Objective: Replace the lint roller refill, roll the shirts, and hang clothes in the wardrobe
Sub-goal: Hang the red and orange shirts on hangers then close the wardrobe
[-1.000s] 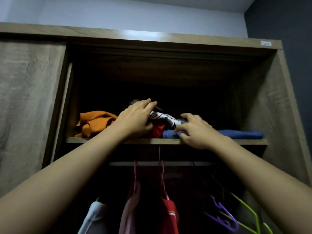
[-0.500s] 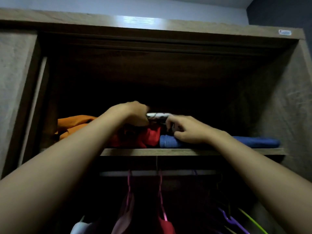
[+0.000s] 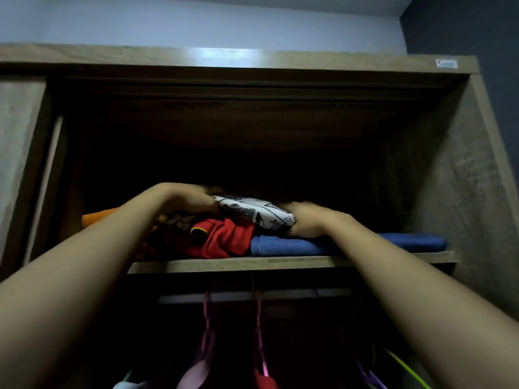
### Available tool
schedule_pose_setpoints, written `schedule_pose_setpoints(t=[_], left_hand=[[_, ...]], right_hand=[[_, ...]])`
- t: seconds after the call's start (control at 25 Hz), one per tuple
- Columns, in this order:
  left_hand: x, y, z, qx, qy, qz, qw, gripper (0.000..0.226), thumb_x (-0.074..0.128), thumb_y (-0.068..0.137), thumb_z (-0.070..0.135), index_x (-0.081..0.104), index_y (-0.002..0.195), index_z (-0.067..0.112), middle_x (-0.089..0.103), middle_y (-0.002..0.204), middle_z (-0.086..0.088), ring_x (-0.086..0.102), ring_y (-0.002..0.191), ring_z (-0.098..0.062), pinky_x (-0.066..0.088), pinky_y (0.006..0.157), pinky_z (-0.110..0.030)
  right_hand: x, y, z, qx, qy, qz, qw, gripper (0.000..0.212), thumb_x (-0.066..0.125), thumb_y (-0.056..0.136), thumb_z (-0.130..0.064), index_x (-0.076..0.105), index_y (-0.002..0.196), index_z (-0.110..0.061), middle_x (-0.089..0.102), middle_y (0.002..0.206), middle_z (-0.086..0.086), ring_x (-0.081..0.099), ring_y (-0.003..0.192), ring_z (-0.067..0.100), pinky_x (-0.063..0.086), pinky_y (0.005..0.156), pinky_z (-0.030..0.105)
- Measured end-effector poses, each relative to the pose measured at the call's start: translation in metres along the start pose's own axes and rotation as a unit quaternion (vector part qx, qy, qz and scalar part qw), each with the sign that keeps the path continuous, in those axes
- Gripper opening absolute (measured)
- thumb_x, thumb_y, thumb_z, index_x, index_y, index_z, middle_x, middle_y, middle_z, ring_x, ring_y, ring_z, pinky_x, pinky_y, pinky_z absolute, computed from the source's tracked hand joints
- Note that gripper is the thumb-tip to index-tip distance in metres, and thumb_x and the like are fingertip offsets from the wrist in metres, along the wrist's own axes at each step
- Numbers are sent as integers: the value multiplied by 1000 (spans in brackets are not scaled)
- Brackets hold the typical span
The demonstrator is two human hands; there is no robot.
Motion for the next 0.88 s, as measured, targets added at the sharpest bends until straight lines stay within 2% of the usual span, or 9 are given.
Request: schedule_pose_setpoints(t=[0.08,0.16,0.24,0.32,0.44,0.6,0.76,0.8,0.88], left_hand=[[-8,2,-2,-29,20,-12,999,32,60,84,21,59,116,28,66,114,-6,65,97,-23,54,86,-36],[-24,9,10,-27,107,29,993,44,56,88,13,51,130,23,59,129,-8,59,111,-24,47,91,-29],[-36,16,38,15,164,102,981,52,53,87,4,45,136,18,52,137,-10,53,119,-25,40,90,-24],[-31,28,67,54,165,135,976,55,54,86,2,42,138,17,49,138,-12,51,120,-27,39,89,-23],[9,48,113,125,156,147,969,51,51,88,6,43,136,20,49,135,-17,53,115,-32,40,95,-30],[69,47,163,236,196,167,937,43,45,87,7,44,129,18,58,116,-21,57,104,-40,45,85,-39],[92,39,143,196,255,49,946,50,41,91,12,33,137,30,56,119,-19,57,104,-39,43,79,-36],[91,36,138,191,262,35,945,50,42,90,11,34,136,30,57,119,-18,58,103,-38,44,80,-36],[84,30,140,223,273,55,934,49,45,85,8,41,130,29,59,119,-13,59,103,-34,48,82,-37]], right_hand=[[-3,0,-1,-9,18,22,1000,49,65,79,-23,52,125,-26,63,122,5,60,107,25,48,91,32],[-7,1,0,-15,19,50,998,47,64,79,-22,53,125,-25,63,121,8,60,108,29,49,91,34],[-17,-2,11,-4,6,90,996,47,62,82,-20,51,128,-24,62,123,11,60,109,31,49,90,34],[-32,-15,35,19,-18,116,993,48,60,83,-19,50,130,-23,61,125,14,60,110,31,48,90,34],[-57,-51,89,71,-132,94,984,46,57,84,-20,50,129,-26,59,127,15,57,112,34,46,90,35],[-70,-85,129,95,-344,39,933,49,40,92,-14,35,138,-31,51,125,14,50,112,38,43,91,40],[-39,-91,124,46,-357,-44,932,51,33,96,-14,18,143,-27,48,129,15,49,114,36,41,93,42],[-41,-93,124,49,-374,-33,925,48,34,97,-16,21,142,-26,46,132,14,48,116,35,40,94,44],[-55,-95,117,30,-454,60,889,45,42,92,-17,37,135,-29,42,137,12,45,120,34,39,92,47]])
Point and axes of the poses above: each hand's wrist, its own y-axis towards the middle knuckle, its own x-axis out of the palm, z = x × y, the point moved 6 cm from there along y, towards the middle knuckle
